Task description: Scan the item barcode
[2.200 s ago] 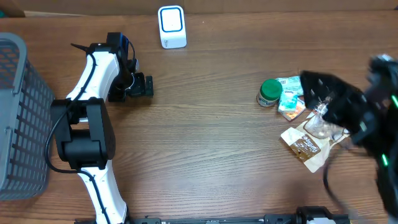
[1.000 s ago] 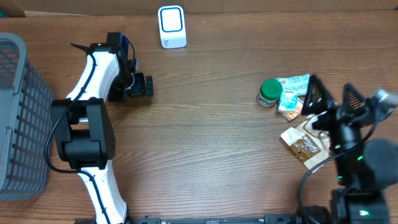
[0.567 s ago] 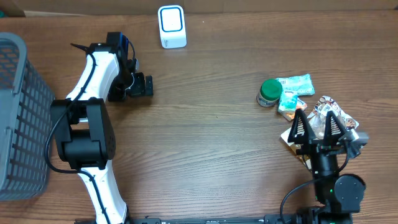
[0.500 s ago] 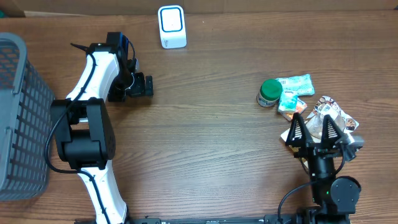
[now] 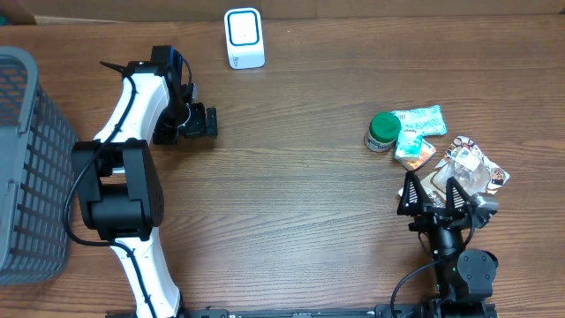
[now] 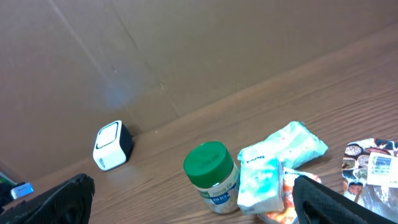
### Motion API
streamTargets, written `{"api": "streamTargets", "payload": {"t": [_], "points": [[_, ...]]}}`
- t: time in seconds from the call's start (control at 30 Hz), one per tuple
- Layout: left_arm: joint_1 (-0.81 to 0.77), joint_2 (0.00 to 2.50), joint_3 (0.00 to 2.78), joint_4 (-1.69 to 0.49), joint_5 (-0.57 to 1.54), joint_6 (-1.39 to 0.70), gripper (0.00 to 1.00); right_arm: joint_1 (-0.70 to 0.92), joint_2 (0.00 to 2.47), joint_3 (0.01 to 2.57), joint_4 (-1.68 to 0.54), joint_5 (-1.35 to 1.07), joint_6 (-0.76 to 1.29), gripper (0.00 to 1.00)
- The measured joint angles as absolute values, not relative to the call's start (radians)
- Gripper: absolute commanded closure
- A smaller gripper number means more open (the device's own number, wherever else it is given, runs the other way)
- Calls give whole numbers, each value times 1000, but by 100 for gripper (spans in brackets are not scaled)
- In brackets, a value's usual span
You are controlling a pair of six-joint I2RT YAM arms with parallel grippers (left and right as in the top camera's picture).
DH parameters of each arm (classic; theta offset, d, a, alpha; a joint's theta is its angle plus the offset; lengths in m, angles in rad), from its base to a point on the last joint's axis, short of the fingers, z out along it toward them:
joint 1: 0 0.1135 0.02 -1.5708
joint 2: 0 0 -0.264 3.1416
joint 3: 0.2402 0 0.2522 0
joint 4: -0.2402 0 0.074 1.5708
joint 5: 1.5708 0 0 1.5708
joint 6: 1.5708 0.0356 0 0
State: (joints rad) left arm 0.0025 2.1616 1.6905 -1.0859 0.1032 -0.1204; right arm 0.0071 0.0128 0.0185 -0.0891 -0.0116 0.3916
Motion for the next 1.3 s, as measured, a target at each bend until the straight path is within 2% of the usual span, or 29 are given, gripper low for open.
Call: {"api": "streamTargets", "payload": {"t": [1.03,1.13,1.3], "points": [[-6,2144,1691,-1086,100,-120,1,7,13,19,-89,-19,392,0],[-49,2076,1691,-1086,96,-120,0,7,13,19,-89,-19,392,0],[-217,1855,1691,-1076,94,-120,1,7,13,19,-89,-19,392,0]]}}
